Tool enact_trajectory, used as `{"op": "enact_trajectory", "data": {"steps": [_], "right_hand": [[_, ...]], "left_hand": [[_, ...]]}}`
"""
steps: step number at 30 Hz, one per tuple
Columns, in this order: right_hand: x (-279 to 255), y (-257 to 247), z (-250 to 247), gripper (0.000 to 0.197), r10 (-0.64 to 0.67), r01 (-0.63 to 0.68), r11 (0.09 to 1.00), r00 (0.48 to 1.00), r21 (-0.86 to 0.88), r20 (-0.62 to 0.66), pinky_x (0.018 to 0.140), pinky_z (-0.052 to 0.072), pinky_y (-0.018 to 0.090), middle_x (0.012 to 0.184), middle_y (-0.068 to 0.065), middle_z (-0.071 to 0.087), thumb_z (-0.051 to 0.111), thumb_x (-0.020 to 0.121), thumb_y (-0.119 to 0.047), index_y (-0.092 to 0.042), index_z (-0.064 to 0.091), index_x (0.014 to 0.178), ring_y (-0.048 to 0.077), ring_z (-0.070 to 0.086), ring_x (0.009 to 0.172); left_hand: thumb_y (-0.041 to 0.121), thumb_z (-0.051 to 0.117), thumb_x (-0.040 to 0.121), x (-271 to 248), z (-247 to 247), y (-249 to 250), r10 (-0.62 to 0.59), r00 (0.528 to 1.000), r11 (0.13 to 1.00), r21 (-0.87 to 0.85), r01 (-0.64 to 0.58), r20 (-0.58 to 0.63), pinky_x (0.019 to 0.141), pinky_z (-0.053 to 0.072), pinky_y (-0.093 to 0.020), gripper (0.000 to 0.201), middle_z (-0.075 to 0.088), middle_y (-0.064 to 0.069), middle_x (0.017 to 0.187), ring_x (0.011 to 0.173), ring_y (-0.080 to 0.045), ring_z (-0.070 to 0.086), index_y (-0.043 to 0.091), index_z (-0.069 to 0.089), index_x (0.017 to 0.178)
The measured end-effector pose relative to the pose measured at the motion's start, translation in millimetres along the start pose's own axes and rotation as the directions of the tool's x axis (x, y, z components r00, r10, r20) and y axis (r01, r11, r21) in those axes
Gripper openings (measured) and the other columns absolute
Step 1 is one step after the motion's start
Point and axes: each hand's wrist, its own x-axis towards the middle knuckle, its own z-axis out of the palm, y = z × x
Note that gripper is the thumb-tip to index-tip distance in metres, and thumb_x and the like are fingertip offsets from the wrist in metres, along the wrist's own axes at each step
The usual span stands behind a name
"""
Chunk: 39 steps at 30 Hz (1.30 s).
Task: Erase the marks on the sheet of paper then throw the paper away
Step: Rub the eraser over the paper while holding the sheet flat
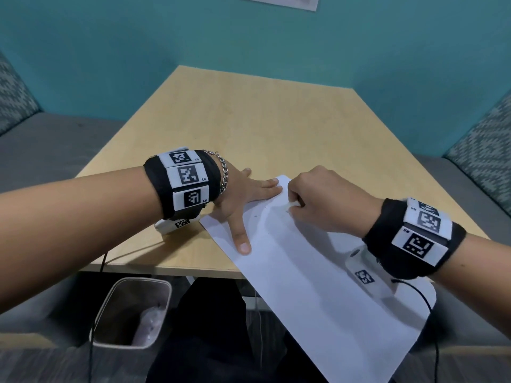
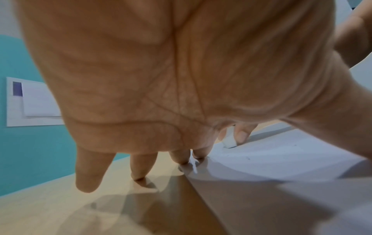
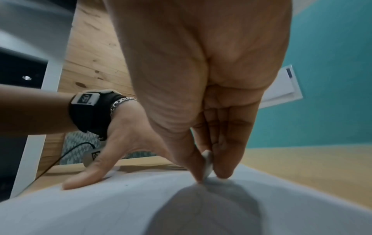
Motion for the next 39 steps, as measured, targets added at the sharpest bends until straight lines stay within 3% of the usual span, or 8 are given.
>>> {"op": "enact_trajectory", "data": {"steps": [13,17,22,25,29,35,37,39], "right_hand": [[-1,-20,3,0.014,-0.117,0.118,0.993,0.992,-0.02,0.041,0.064,0.047,0.039,0.067,-0.009,0.043,0.063,0.092,-0.018,-0.01,0.061,0.082,0.027,0.056,0.071],[8,4,0,0.014,0.017,-0.017,1.0,1.0,0.016,0.006,0.064,0.048,0.037,0.073,-0.002,0.059,0.065,0.092,-0.022,-0.013,0.06,0.083,0.028,0.061,0.076],[-2,13,-13,0.009,-0.05,0.04,0.992,0.995,0.118,0.082,0.07,0.056,0.033,0.077,-0.006,0.071,0.074,0.089,-0.028,-0.021,0.076,0.095,0.012,0.066,0.076],[-6,39,-27,0.013,0.051,-0.05,0.994,0.999,0.1,-0.011,0.074,0.057,0.035,0.08,-0.011,0.07,0.076,0.092,-0.031,-0.02,0.077,0.1,0.006,0.063,0.078],[-26,50,-15,0.011,0.028,-0.035,0.996,0.996,0.08,0.084,0.07,0.057,0.035,0.076,-0.014,0.068,0.076,0.09,-0.033,-0.025,0.075,0.096,0.004,0.063,0.074],[-48,52,-3,0.009,0.061,-0.071,0.99,0.994,0.12,0.087,0.066,0.056,0.035,0.072,-0.013,0.066,0.073,0.092,-0.034,-0.025,0.071,0.09,0.006,0.062,0.07],[-52,53,-1,0.009,0.079,-0.087,0.991,0.993,0.098,0.086,0.065,0.055,0.035,0.073,-0.013,0.065,0.072,0.092,-0.031,-0.023,0.07,0.089,0.007,0.061,0.07],[-57,55,-1,0.011,0.116,-0.122,0.99,0.989,0.068,0.093,0.065,0.054,0.037,0.072,-0.012,0.064,0.071,0.092,-0.032,-0.023,0.068,0.086,0.01,0.061,0.069]], "left_hand": [[0.085,0.082,0.054,-1,0,0,0.013,1.0,0.999,-0.029,-0.014,-0.015,0.119,0.0,-0.079,0.149,-0.032,0.028,0.166,0.158,-0.04,-0.022,0.06,-0.024,0.155],[0.086,0.081,0.057,-1,-1,3,-0.02,1.0,1.0,0.0,0.02,0.003,0.12,0.003,-0.077,0.154,-0.033,0.028,0.165,0.158,-0.038,-0.022,0.049,-0.03,0.157],[0.089,0.08,0.054,-2,0,1,-0.015,1.0,1.0,-0.008,0.015,-0.005,0.121,0.003,-0.077,0.155,-0.033,0.031,0.164,0.159,-0.034,-0.022,0.05,-0.029,0.157],[0.088,0.082,0.052,-3,-1,-1,-0.002,1.0,1.0,-0.016,0.002,-0.013,0.124,0.004,-0.072,0.157,-0.03,0.034,0.163,0.16,-0.027,-0.022,0.049,-0.026,0.159],[0.078,0.09,0.052,-7,-1,-8,0.028,0.999,0.997,-0.066,-0.03,-0.033,0.129,0.008,-0.06,0.16,-0.021,0.036,0.166,0.159,-0.011,-0.019,0.046,-0.021,0.161],[0.074,0.09,0.058,-12,-3,-17,0.053,0.993,0.997,-0.043,-0.058,-0.108,0.13,0.009,-0.055,0.153,-0.027,0.024,0.169,0.161,-0.015,-0.014,0.04,-0.014,0.165],[0.071,0.088,0.066,-17,-1,-20,0.057,0.983,0.996,-0.055,-0.068,-0.176,0.129,0.019,-0.05,0.14,-0.016,0.018,0.173,0.162,-0.016,0.003,0.04,-0.003,0.168],[0.063,0.085,0.075,-25,4,-17,0.043,0.965,0.994,-0.088,-0.068,-0.257,0.116,0.04,-0.042,0.115,0.018,0.006,0.168,0.141,-0.021,0.044,0.039,0.019,0.166]]}}
